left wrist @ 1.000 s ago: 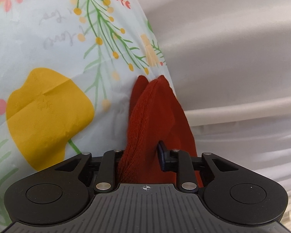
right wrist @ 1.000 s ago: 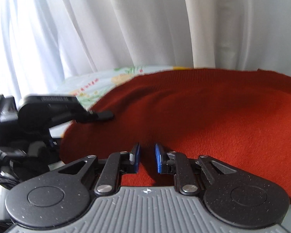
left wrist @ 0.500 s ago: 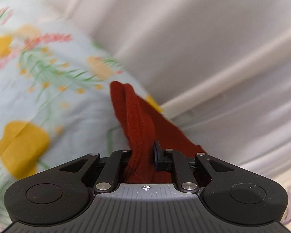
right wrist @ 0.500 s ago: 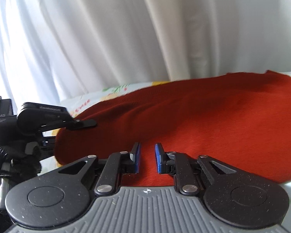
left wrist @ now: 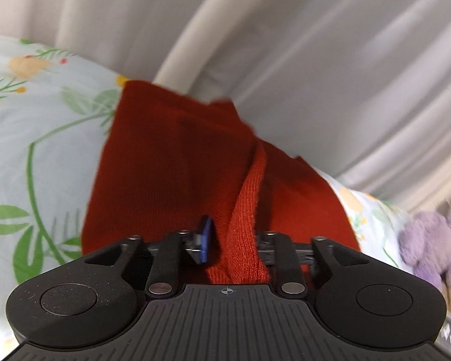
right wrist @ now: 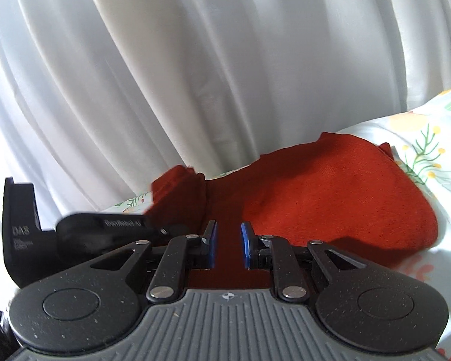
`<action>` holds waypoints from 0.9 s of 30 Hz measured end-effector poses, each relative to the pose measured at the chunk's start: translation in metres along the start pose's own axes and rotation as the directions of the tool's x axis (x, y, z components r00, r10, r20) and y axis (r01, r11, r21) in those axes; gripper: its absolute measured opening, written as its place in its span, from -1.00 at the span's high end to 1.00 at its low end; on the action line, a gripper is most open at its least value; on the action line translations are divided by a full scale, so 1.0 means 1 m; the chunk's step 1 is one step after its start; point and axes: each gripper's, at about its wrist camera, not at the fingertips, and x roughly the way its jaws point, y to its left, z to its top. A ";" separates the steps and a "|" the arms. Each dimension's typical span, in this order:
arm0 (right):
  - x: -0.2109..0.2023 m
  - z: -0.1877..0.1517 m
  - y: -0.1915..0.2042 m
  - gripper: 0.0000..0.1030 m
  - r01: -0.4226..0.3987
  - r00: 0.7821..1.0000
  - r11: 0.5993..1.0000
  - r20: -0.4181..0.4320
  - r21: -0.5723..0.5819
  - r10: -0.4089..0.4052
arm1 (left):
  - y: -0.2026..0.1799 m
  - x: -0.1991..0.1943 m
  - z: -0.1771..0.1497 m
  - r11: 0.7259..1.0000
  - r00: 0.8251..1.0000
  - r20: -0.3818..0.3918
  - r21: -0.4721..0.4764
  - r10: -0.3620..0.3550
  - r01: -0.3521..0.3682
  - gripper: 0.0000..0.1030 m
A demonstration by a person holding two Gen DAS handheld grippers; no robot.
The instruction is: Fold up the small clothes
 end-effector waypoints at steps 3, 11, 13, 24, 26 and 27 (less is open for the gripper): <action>0.002 0.005 -0.002 0.69 -0.018 1.000 1.000 0.000 0.000 0.018 | 0.006 -0.029 0.004 0.996 0.996 -0.023 -0.039 -0.082 0.081 0.21; 0.019 0.012 0.029 0.68 -0.149 0.989 0.986 -0.037 -0.071 0.147 | 0.044 -0.083 0.020 0.987 0.984 0.150 -0.142 0.095 -0.074 0.01; 0.032 0.007 0.039 0.68 -0.179 0.981 0.980 -0.090 -0.090 0.171 | 0.056 -0.068 0.015 0.976 0.989 0.098 -0.195 0.114 -0.093 0.06; 0.054 0.000 0.009 0.55 -0.102 0.980 0.993 -0.175 -0.055 0.091 | 0.080 -0.067 -0.006 0.931 0.997 0.067 -0.364 0.030 -0.004 -0.40; 0.055 0.014 -0.001 0.13 -0.082 0.986 0.997 -0.147 0.007 0.082 | 0.082 -0.071 -0.005 0.931 0.992 0.072 -0.358 0.101 -0.069 -0.55; 0.060 0.021 -0.006 -0.08 -0.081 0.985 0.996 -0.146 0.047 0.087 | 0.083 -0.070 -0.005 0.930 0.989 0.058 -0.350 0.139 -0.110 -0.55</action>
